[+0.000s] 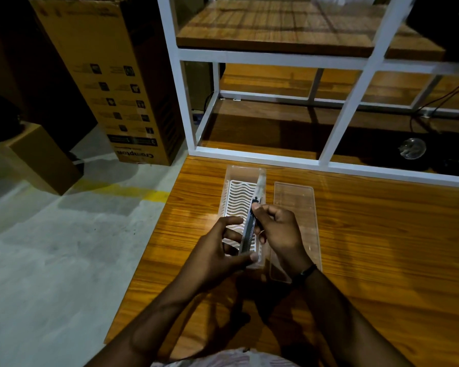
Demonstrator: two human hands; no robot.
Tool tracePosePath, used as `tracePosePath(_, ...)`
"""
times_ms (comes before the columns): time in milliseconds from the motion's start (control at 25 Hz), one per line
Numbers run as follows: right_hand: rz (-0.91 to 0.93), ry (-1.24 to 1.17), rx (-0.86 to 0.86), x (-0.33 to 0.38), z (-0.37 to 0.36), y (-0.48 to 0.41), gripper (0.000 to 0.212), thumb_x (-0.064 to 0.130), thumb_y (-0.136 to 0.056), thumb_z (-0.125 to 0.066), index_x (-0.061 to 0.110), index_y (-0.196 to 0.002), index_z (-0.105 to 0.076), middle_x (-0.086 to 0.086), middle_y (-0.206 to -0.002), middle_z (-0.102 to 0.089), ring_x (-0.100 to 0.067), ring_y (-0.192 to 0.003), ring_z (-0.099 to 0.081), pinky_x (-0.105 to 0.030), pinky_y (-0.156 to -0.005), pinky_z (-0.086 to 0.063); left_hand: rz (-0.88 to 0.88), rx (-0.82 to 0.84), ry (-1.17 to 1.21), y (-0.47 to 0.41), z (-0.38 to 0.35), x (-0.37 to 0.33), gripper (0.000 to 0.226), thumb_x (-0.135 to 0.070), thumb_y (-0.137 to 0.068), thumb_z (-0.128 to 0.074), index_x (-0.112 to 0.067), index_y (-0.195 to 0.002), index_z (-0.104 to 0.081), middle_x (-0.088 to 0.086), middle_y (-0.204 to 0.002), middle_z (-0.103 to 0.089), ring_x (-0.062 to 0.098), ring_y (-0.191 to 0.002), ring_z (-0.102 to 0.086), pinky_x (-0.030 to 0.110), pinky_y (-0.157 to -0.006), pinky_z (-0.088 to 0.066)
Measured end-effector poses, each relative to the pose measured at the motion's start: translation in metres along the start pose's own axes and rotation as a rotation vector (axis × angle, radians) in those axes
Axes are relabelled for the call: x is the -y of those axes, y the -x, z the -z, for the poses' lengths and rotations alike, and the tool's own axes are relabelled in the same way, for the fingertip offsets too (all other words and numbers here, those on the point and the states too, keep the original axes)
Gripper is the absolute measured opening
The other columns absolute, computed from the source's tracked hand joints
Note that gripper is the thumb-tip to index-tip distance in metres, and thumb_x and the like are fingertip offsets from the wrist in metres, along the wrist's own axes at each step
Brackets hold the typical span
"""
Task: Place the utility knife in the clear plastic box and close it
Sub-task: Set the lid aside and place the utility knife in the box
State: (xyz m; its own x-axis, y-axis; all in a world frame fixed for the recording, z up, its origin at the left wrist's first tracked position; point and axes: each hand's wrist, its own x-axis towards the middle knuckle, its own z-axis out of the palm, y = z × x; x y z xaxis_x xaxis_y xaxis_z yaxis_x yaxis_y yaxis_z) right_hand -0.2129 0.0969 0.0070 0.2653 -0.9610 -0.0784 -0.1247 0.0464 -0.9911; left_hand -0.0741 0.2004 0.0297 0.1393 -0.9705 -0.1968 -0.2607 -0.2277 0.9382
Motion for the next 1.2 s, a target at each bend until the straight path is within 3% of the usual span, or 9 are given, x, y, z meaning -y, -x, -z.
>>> tracePosePath(80,0.019,0.004,-0.011,0.0,0.004,-0.003,0.036,0.038,-0.096,-0.06,0.008,-0.079,-0.07,-0.005,-0.057,-0.059,-0.018,-0.051,-0.053,-0.031,-0.05,-0.041,-0.109,0.116,-0.126,0.004,0.004,0.005,0.091,-0.03,-0.068,-0.093,-0.041,-0.144,-0.044,-0.011,-0.109,-0.069,0.007,-0.085,-0.072,0.027,-0.069,-0.061)
tracePosePath(200,0.028,0.012,-0.016,0.002,0.006,-0.008,0.032,0.035,-0.097,-0.059,0.01,-0.081,-0.072,-0.005,-0.06,-0.061,-0.016,-0.053,-0.055,-0.031,-0.051,-0.043,-0.189,0.172,-0.222,0.003,0.008,0.008,0.103,-0.028,-0.069,-0.093,-0.05,-0.15,-0.034,-0.015,-0.116,-0.065,0.004,-0.088,-0.071,0.017,-0.067,-0.057)
tracePosePath(440,-0.012,-0.017,0.004,0.003,0.001,-0.008,0.02,0.025,-0.096,-0.061,0.009,-0.092,-0.071,-0.006,-0.068,-0.064,-0.012,-0.053,-0.056,-0.027,-0.046,-0.043,-0.211,0.106,-0.195,-0.001,0.008,0.011,0.097,-0.025,-0.07,-0.093,-0.045,-0.149,-0.041,-0.011,-0.112,-0.069,0.007,-0.084,-0.071,0.019,-0.066,-0.057)
tracePosePath(520,-0.018,-0.024,0.013,0.003,-0.001,-0.006,0.017,0.024,-0.096,-0.061,0.01,-0.099,-0.071,-0.008,-0.078,-0.07,-0.01,-0.058,-0.06,-0.023,-0.046,-0.044,-0.209,0.086,-0.187,-0.002,0.008,0.012,0.096,-0.024,-0.069,-0.093,-0.043,-0.149,-0.043,-0.008,-0.11,-0.071,0.009,-0.082,-0.071,0.02,-0.066,-0.058)
tracePosePath(680,-0.055,-0.033,0.017,-0.001,-0.004,-0.002,0.022,0.022,-0.095,-0.064,0.01,-0.113,-0.067,-0.015,-0.095,-0.072,-0.015,-0.068,-0.063,-0.025,-0.049,-0.046,-0.219,0.055,-0.186,-0.004,0.007,0.012,0.094,-0.019,-0.07,-0.092,-0.041,-0.148,-0.045,-0.008,-0.105,-0.071,0.011,-0.078,-0.071,0.026,-0.067,-0.06)
tracePosePath(800,-0.071,-0.061,0.013,-0.003,-0.007,0.004,0.025,0.02,-0.093,-0.066,0.015,-0.118,-0.066,-0.008,-0.091,-0.071,-0.017,-0.072,-0.064,-0.027,-0.05,-0.046,-0.219,0.023,-0.218,-0.006,0.007,0.011,0.095,-0.022,-0.069,-0.093,-0.044,-0.148,-0.044,-0.011,-0.103,-0.072,0.008,-0.079,-0.071,0.02,-0.066,-0.058)
tracePosePath(920,-0.056,-0.112,0.039,-0.004,-0.01,0.012,0.018,0.016,-0.091,-0.067,0.03,-0.103,-0.066,-0.009,-0.086,-0.067,-0.018,-0.069,-0.063,-0.029,-0.05,-0.046,-0.218,0.0,-0.249,-0.008,0.008,0.011,0.094,-0.028,-0.069,-0.093,-0.046,-0.147,-0.044,-0.011,-0.101,-0.072,0.004,-0.079,-0.072,0.014,-0.064,-0.056)
tracePosePath(1120,-0.077,-0.178,0.085,-0.001,-0.012,0.022,0.022,0.013,-0.088,-0.067,0.032,-0.099,-0.068,0.006,-0.074,-0.068,-0.012,-0.069,-0.07,-0.025,-0.047,-0.048,-0.22,-0.02,-0.265,-0.012,0.007,0.013,0.093,-0.029,-0.07,-0.092,-0.04,-0.148,-0.044,-0.009,-0.098,-0.073,0.003,-0.078,-0.072,0.017,-0.065,-0.056)
tracePosePath(1200,-0.081,-0.195,0.126,-0.001,-0.012,0.026,0.026,0.013,-0.088,-0.066,0.024,-0.111,-0.069,0.004,-0.078,-0.071,-0.015,-0.075,-0.073,-0.027,-0.049,-0.051,-0.215,-0.027,-0.265,-0.012,0.008,0.013,0.092,-0.029,-0.07,-0.091,-0.041,-0.148,-0.043,-0.01,-0.097,-0.073,0.003,-0.077,-0.072,0.016,-0.065,-0.057)
